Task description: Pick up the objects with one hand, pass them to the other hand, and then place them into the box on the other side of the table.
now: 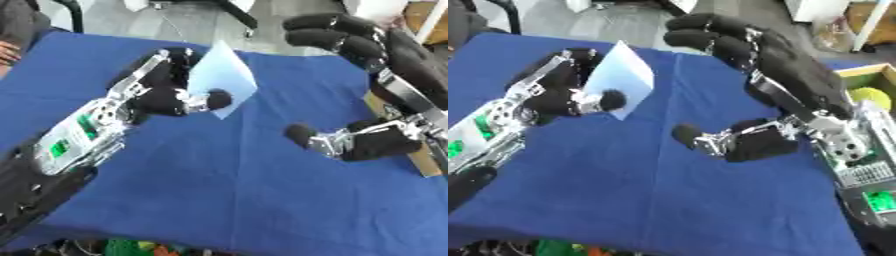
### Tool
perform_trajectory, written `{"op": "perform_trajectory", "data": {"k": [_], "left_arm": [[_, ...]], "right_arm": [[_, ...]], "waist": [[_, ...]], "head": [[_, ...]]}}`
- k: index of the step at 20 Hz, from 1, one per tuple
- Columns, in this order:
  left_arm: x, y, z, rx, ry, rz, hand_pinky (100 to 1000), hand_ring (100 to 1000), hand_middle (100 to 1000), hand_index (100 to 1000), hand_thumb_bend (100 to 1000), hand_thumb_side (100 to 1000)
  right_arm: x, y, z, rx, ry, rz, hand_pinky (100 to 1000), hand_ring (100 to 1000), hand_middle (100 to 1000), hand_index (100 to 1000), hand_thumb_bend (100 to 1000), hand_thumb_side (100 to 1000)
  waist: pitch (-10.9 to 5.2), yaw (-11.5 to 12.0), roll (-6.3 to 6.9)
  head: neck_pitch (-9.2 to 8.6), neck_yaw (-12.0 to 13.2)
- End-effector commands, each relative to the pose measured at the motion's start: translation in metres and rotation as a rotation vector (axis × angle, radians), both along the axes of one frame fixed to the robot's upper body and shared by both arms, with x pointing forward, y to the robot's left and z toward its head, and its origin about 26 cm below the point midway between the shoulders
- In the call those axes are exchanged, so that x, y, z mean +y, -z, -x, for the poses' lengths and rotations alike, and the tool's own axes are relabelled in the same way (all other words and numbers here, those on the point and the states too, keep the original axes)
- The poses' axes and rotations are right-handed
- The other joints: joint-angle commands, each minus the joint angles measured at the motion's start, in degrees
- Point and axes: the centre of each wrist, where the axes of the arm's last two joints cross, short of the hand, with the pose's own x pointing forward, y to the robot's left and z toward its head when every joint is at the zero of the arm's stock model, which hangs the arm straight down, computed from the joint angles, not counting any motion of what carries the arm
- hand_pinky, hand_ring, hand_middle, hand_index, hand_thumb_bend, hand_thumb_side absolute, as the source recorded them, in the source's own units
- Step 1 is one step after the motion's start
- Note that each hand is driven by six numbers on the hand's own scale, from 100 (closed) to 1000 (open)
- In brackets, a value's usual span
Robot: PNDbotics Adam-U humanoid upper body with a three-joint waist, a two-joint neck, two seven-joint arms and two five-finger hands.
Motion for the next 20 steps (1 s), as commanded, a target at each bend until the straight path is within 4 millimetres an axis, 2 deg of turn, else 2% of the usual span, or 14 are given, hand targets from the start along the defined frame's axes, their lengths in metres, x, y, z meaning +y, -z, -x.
{"op": "perform_trajectory", "data": {"k": [1,14,20], "left_arm": [[0.004,-0.008,0.001,0.004,0.030,-0.031,581,385,391,536,761,211],[-0.005,-0.011,0.006,0.071,0.166,-0.039,572,384,393,538,714,206],[-0.017,-0.016,0.005,0.101,0.246,-0.070,570,383,392,539,712,199]], "right_arm": [[-0.004,-0.008,-0.002,-0.078,0.008,0.054,845,885,915,918,568,252],[0.001,-0.006,-0.006,-0.186,-0.002,0.091,838,862,900,902,553,228],[0.008,-0.007,-0.005,-0.199,-0.033,0.102,835,852,891,897,548,235]], "waist": [[-1.28,0.13,1.05],[-1.34,0.74,1.34],[-1.53,1.12,1.35]], "head": [[0.32,0.23],[0.36,-0.55],[0.36,-0.92]]}}
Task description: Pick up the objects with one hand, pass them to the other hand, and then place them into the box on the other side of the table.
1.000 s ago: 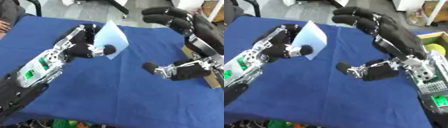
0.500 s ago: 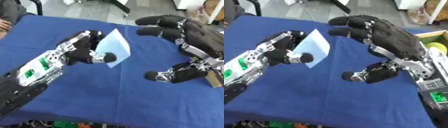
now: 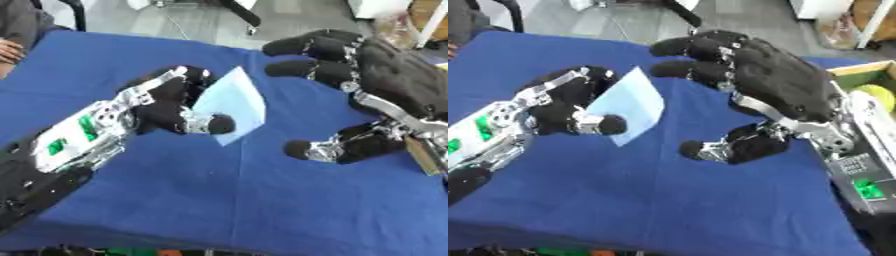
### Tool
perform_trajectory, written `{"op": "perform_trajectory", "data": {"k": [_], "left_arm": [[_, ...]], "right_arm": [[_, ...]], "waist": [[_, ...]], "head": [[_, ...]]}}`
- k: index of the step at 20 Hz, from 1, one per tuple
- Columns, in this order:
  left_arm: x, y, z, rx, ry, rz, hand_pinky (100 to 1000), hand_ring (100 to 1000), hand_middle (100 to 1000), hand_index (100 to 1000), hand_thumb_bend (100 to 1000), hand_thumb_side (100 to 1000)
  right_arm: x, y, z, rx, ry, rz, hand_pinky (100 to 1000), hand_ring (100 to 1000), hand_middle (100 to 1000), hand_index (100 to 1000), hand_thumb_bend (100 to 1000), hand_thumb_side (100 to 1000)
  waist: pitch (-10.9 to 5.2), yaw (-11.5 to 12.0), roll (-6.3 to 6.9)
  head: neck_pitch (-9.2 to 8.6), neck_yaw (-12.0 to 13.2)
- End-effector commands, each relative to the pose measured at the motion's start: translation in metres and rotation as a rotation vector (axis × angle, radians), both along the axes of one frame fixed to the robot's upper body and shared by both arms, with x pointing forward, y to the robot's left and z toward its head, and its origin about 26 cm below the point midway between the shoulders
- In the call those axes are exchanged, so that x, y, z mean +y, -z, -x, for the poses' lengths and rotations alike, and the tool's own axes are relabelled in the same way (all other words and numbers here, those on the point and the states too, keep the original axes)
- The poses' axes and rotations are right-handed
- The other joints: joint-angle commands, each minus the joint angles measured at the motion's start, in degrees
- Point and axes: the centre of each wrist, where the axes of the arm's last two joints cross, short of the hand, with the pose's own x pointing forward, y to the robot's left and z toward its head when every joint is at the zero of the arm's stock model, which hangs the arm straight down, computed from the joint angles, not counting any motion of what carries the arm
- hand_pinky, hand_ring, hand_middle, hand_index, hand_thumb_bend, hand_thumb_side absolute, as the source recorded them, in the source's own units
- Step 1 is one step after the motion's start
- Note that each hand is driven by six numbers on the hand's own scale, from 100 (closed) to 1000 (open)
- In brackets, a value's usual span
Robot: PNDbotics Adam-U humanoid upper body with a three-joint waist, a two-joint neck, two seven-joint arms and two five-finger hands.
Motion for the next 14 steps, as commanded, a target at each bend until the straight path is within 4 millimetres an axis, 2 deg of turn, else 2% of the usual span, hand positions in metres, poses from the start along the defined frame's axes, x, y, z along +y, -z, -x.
{"op": "perform_trajectory", "data": {"k": [1,14], "left_arm": [[-0.004,-0.011,0.001,-0.012,0.045,-0.027,570,383,392,539,711,198],[-0.027,-0.019,-0.001,0.035,0.158,-0.075,570,385,394,540,699,175]], "right_arm": [[0.004,-0.008,0.002,-0.032,-0.020,0.007,835,851,890,896,548,235],[0.015,-0.014,0.007,-0.040,-0.071,0.020,834,844,881,894,539,232]], "waist": [[-1.57,0.13,0.89],[-1.59,0.08,0.92]], "head": [[0.33,-0.33],[0.33,-0.44]]}}
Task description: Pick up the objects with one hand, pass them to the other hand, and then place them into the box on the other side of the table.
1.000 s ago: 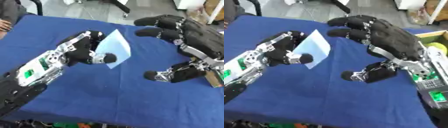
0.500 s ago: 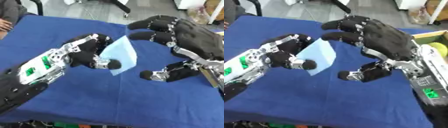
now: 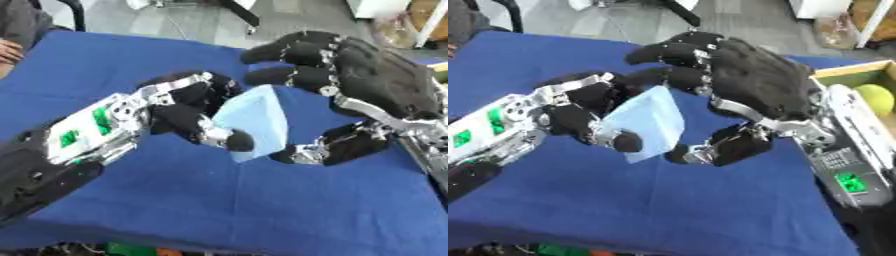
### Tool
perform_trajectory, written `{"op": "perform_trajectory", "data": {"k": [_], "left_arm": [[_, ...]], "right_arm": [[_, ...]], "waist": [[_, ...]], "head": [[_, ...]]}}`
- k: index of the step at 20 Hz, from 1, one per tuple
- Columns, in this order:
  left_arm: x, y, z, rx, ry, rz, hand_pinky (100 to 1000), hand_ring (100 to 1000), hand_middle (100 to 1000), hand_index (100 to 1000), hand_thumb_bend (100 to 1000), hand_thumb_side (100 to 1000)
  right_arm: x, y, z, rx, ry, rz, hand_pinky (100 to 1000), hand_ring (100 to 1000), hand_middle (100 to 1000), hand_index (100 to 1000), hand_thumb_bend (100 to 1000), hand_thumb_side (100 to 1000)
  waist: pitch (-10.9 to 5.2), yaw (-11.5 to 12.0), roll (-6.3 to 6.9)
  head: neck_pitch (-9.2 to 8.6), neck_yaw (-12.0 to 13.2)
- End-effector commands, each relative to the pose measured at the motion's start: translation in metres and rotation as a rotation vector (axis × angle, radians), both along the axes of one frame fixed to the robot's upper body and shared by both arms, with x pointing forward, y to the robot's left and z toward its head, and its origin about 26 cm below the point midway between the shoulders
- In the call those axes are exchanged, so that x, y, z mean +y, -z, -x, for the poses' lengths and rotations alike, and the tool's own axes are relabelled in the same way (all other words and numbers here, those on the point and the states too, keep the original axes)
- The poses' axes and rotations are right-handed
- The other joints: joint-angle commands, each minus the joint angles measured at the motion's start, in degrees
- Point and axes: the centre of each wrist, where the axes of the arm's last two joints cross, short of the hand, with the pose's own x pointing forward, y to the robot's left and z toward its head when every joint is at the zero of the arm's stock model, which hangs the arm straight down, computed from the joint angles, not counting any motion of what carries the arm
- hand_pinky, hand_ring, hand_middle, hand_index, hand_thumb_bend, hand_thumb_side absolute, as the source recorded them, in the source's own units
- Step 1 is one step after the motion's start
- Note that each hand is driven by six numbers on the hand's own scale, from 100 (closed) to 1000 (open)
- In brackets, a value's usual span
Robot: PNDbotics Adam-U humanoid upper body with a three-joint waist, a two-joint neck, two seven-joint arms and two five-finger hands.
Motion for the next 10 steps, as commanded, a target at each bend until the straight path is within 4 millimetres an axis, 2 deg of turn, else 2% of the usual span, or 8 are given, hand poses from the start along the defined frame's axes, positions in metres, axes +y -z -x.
{"op": "perform_trajectory", "data": {"k": [1,7,10], "left_arm": [[-0.0042,-0.0089,0.0016,-0.012,0.027,-0.010,570,385,394,541,698,173],[-0.0084,-0.0102,0.0016,0.005,0.054,-0.019,569,386,395,541,696,171],[-0.0088,-0.0114,0.0013,0.001,0.058,-0.018,569,385,394,540,701,175]], "right_arm": [[0.0015,-0.0094,0.0021,-0.024,-0.015,-0.005,834,844,879,894,538,233],[0.0026,-0.0079,0.0016,-0.023,-0.015,0.010,830,834,857,877,520,220],[0.0022,-0.0066,0.0008,-0.019,-0.012,0.010,824,823,834,833,498,188]], "waist": [[-1.60,-0.03,0.91],[-1.63,0.03,0.91],[-1.67,0.09,0.89]], "head": [[0.33,-0.08],[0.33,-0.18],[0.33,-0.20]]}}
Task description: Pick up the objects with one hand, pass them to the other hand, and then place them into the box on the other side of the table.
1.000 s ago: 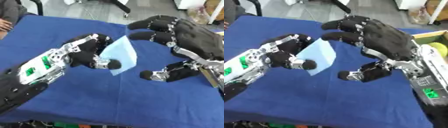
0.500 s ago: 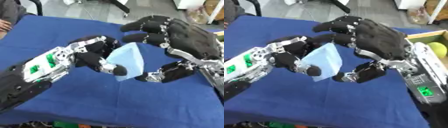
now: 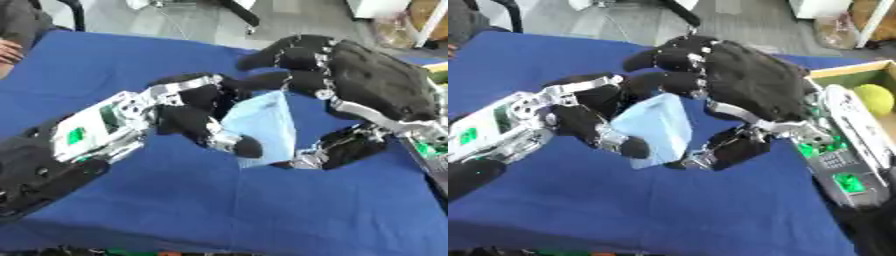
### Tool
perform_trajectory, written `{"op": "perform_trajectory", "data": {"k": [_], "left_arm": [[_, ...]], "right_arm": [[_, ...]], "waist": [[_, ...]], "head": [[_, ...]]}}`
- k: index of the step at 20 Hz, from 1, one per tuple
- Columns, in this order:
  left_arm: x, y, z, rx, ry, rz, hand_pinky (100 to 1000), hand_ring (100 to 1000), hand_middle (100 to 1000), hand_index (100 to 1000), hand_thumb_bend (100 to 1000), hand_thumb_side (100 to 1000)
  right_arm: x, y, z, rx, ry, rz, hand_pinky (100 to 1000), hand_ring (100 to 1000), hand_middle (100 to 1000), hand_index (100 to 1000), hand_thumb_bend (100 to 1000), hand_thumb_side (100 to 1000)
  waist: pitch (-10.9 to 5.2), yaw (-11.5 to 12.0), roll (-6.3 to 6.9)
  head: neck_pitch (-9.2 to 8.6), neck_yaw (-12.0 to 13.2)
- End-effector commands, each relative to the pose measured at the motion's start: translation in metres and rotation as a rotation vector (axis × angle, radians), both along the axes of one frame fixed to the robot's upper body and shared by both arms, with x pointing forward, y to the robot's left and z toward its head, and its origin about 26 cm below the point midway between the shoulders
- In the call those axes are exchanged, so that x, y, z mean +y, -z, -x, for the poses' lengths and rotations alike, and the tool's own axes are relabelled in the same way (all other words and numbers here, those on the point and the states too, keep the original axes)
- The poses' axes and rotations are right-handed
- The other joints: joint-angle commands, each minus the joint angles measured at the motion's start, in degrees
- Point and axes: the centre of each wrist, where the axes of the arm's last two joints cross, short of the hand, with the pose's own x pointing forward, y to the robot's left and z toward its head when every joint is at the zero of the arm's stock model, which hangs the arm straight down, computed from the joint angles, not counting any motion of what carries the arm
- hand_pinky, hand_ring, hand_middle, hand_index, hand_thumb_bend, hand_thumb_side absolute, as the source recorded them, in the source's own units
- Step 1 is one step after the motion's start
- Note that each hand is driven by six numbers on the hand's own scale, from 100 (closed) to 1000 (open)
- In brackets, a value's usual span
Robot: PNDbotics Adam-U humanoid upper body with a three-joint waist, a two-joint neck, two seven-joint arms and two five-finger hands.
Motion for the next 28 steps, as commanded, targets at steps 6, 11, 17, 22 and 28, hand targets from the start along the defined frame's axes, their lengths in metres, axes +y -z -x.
{"op": "perform_trajectory", "data": {"k": [6,11,17,22,28], "left_arm": [[-0.003,-0.008,0.002,-0.024,0.033,0.001,578,395,404,549,716,182],[-0.002,-0.009,0.002,-0.035,0.031,0.006,581,398,408,552,728,199],[0.001,-0.011,0.001,-0.059,0.034,0.012,643,468,483,634,940,374],[0.019,-0.027,-0.003,-0.218,-0.059,0.019,703,566,597,736,1000,580],[0.051,-0.032,-0.003,-0.389,-0.269,0.027,718,584,616,754,1000,614]], "right_arm": [[-0.001,-0.006,-0.001,0.001,0.005,-0.051,800,788,776,601,236,100],[-0.002,-0.006,-0.002,0.017,0.010,-0.102,792,774,750,516,139,100],[-0.004,-0.006,-0.003,0.018,0.018,-0.136,787,765,739,450,147,100],[-0.020,-0.013,-0.010,0.002,0.082,-0.157,786,759,737,388,172,100],[-0.081,-0.024,-0.039,-0.017,0.359,-0.226,785,764,741,372,177,100]], "waist": [[-1.75,0.11,0.88],[-1.77,0.12,0.88],[-1.77,0.11,0.89],[-1.92,0.30,0.86],[-1.68,0.43,0.68]], "head": [[0.33,-0.07],[0.33,-0.10],[0.33,-0.31],[0.30,-1.53],[-1.60,-4.92]]}}
